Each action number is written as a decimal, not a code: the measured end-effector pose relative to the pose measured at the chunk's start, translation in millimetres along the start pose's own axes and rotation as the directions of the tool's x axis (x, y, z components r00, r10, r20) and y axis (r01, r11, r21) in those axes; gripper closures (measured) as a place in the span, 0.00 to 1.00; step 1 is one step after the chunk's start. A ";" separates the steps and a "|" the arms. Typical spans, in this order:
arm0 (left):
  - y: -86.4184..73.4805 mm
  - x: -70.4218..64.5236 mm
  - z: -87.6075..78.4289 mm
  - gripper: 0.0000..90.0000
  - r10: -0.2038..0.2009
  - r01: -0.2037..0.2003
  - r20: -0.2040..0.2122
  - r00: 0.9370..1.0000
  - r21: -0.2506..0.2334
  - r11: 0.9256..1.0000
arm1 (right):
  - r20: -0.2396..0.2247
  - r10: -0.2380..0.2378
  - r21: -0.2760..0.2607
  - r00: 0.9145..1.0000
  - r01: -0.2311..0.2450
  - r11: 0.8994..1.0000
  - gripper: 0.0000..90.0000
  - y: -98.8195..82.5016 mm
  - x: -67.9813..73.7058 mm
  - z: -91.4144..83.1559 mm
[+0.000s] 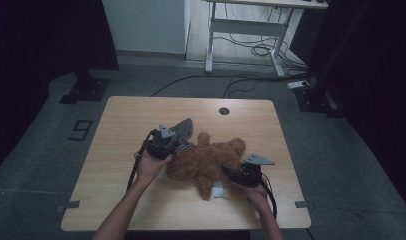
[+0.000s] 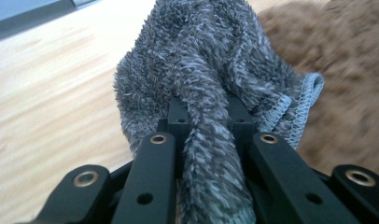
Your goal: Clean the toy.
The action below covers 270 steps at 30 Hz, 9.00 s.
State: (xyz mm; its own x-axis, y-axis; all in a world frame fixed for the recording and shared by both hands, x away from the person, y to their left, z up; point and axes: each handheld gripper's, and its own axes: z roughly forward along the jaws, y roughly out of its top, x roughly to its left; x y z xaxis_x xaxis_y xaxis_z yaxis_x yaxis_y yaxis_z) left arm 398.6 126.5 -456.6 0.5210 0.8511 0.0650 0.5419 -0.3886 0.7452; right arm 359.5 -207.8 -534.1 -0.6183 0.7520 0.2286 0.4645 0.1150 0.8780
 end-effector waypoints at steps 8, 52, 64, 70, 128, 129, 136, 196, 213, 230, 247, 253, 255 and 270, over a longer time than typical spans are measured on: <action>-53.0 23.2 -21.4 0.85 -0.125 0.127 0.120 0.985 -0.008 0.992 | 0.000 0.008 -0.001 1.000 -0.008 1.000 0.53 0.1 -1.2 0.3; -2.8 -7.7 24.7 0.88 -0.069 0.085 0.187 0.980 -0.081 0.993 | 0.005 -0.104 0.013 0.995 0.104 0.995 0.39 17.3 -4.8 17.0; -20.8 -19.9 12.1 0.88 -0.040 0.066 0.189 0.981 -0.131 0.989 | -0.051 -0.029 0.005 0.998 0.029 1.000 0.23 53.5 -12.5 1.9; -24.6 -21.0 9.6 0.88 -0.042 0.069 0.189 0.981 -0.139 0.988 | -0.087 0.010 0.074 0.996 -0.004 0.997 0.29 59.8 -15.0 24.4; -53.1 16.5 -34.8 0.85 -0.185 0.203 0.166 0.969 -0.098 0.974 | -0.066 -0.134 -0.026 0.989 0.133 0.991 0.60 -4.3 18.0 -8.1; -53.4 17.2 -35.4 0.85 -0.186 0.204 0.164 0.969 -0.095 0.974 | -0.066 -0.133 -0.027 0.989 0.132 0.991 0.60 -4.3 17.8 -8.1; -29.6 0.8 -51.8 0.85 -0.137 0.168 0.191 0.972 -0.153 0.974 | -0.065 -0.121 -0.034 0.991 0.119 0.992 0.60 -4.6 16.3 -7.4; 2.1 -26.1 -63.8 0.85 -0.023 0.054 0.170 0.985 -0.179 0.982 | -0.062 -0.108 -0.033 0.992 0.106 0.994 0.59 -7.1 15.5 -7.6; 83.5 -152.8 34.2 0.85 0.167 -0.161 0.219 0.961 -0.044 0.986 | -0.069 -0.103 -0.036 0.992 0.100 0.994 0.59 -7.8 14.1 -7.8; 36.5 -92.9 1.2 0.85 0.137 -0.129 0.150 0.979 -0.059 0.990 | -0.075 -0.108 -0.036 0.991 0.106 0.994 0.58 -8.1 15.2 -7.7; -2.3 -21.7 -44.9 0.85 0.024 -0.020 0.043 0.999 -0.094 0.995 | -0.070 -0.097 -0.041 0.993 0.095 0.995 0.58 -9.3 15.7 -8.4; -41.2 15.3 -43.2 0.85 -0.079 0.080 0.017 0.997 -0.030 0.996 | -0.071 -0.095 -0.041 0.993 0.093 0.995 0.58 -9.3 15.1 -8.6; -50.4 21.8 -44.9 0.85 -0.098 0.099 0.020 0.995 -0.025 0.995 | -0.073 -0.092 -0.043 0.993 0.089 0.995 0.58 -9.7 14.4 -8.7; 12.2 -23.2 -41.5 0.85 -0.004 0.017 0.125 0.992 -0.103 0.995 | -0.070 -0.089 -0.046 0.994 0.086 0.995 0.58 -9.2 14.4 -8.3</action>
State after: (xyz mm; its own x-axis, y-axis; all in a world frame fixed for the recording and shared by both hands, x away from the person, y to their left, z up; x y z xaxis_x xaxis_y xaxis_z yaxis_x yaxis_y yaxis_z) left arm 365.7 116.7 -421.5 0.5972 0.8018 -0.0216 0.4798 -0.3356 0.8107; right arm 341.1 -203.4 -535.4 -0.7000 0.6915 0.1784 0.3803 0.1496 0.9127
